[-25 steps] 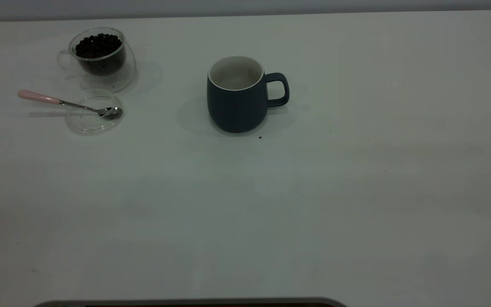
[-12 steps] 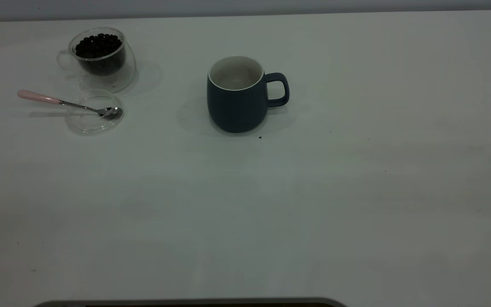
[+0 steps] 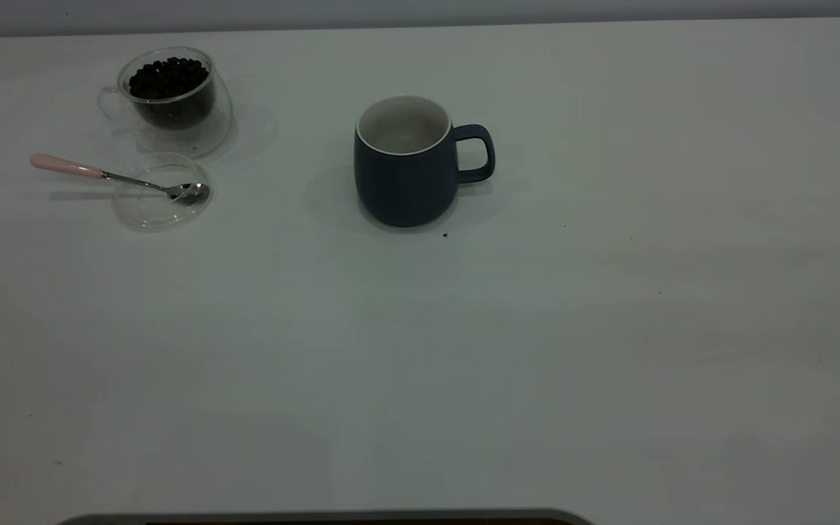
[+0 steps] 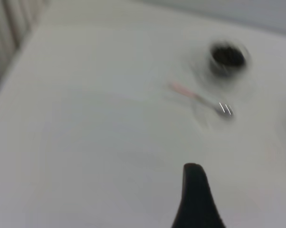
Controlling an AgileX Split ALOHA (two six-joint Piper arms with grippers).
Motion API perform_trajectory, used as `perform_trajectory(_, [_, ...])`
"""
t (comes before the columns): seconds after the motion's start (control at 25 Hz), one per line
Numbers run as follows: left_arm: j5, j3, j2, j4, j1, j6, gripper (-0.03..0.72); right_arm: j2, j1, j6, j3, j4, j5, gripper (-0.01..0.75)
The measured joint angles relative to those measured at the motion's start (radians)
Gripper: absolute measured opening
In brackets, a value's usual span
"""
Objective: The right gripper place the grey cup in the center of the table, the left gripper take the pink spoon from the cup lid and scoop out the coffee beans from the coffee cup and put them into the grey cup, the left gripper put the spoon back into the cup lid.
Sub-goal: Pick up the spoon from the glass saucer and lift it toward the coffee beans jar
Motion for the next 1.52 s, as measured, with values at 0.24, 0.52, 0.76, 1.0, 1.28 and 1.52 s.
perform_trajectory(0.24, [-0.152, -0.104, 0.425, 0.367, 0.000, -0.331, 0.584, 0.000, 0.000, 0.000, 0.000, 0.000, 0.000, 0.545])
perform_trajectory(0.52, [-0.246, -0.228, 0.839, 0.658, 0.023, -0.742, 0.581, 0.000, 0.000, 0.000, 0.000, 0.001, 0.000, 0.545])
perform_trajectory(0.76, [-0.359, -0.420, 1.143, 0.651, 0.123, -0.758, 0.521, 0.000, 0.000, 0.000, 0.000, 0.001, 0.000, 0.545])
perform_trajectory(1.0, [-0.351, -0.704, 1.404, 0.283, 0.231, -0.356, 0.485, 0.000, 0.000, 0.000, 0.000, 0.001, 0.000, 0.545])
perform_trajectory(1.28, [-0.083, -1.058, 1.788, -0.560, 0.371, 0.492, 0.485, 0.000, 0.000, 0.000, 0.000, 0.002, 0.000, 0.545])
perform_trajectory(1.52, [0.037, -1.174, 2.047, -0.832, 0.427, 0.920, 0.485, 0.000, 0.000, 0.000, 0.000, 0.002, 0.000, 0.545])
